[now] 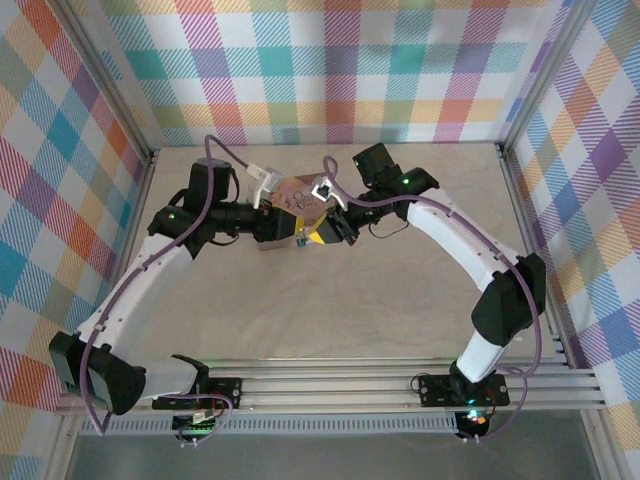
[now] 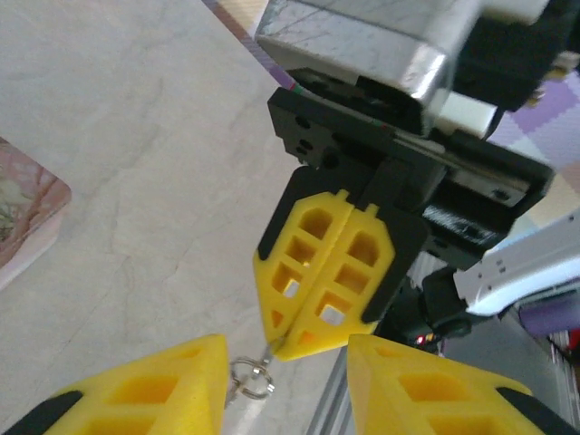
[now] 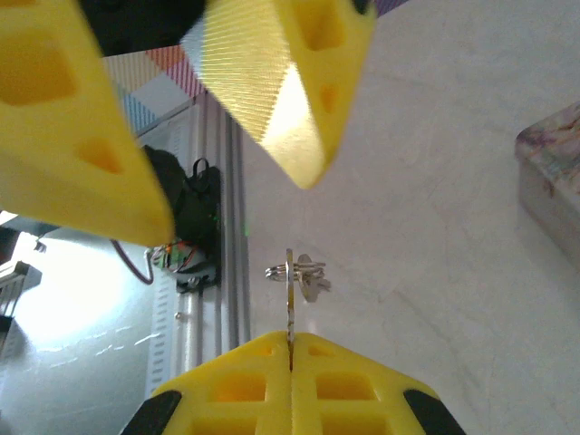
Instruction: Unlock the padlock with the key
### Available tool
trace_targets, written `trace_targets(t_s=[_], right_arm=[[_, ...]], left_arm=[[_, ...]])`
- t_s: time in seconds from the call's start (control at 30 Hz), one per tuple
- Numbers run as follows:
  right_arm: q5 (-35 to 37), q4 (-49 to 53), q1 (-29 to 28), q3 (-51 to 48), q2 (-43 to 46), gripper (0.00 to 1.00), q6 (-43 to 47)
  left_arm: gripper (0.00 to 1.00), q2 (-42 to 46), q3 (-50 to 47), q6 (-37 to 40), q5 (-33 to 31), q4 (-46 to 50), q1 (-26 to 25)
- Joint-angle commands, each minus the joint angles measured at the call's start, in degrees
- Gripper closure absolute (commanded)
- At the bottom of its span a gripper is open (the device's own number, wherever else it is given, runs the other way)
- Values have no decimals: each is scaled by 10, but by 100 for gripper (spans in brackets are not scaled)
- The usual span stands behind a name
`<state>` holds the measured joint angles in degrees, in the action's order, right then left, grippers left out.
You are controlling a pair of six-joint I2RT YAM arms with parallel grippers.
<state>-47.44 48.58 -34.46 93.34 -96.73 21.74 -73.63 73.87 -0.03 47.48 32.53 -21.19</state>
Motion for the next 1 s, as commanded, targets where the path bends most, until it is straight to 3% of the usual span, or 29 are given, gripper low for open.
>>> trace_targets(t_s=[0.0, 0.67, 0.73, 0.8, 0.87, 0.9, 0.97], right_arm=[[-33, 50, 1, 16, -1, 100, 41], [-45, 62, 7, 20, -6, 100, 33], [-49, 57, 10, 19, -6, 100, 25], [-51, 51, 11, 18, -5, 100, 19], [-47, 39, 14, 15, -4, 100, 5], [-40, 23, 17, 11, -2, 98, -15], [-10, -31, 26, -5, 7, 67, -82]], left_arm=[[62, -14, 21, 55, 47, 27, -1], [75, -59, 32, 115, 64, 90, -35], [81, -57, 30, 119, 59, 90, -36], [96, -57, 30, 120, 51, 90, -36], [100, -55, 30, 120, 37, 89, -36], [100, -53, 29, 117, 26, 87, -35], [100, -47, 23, 109, 1, 76, -36]])
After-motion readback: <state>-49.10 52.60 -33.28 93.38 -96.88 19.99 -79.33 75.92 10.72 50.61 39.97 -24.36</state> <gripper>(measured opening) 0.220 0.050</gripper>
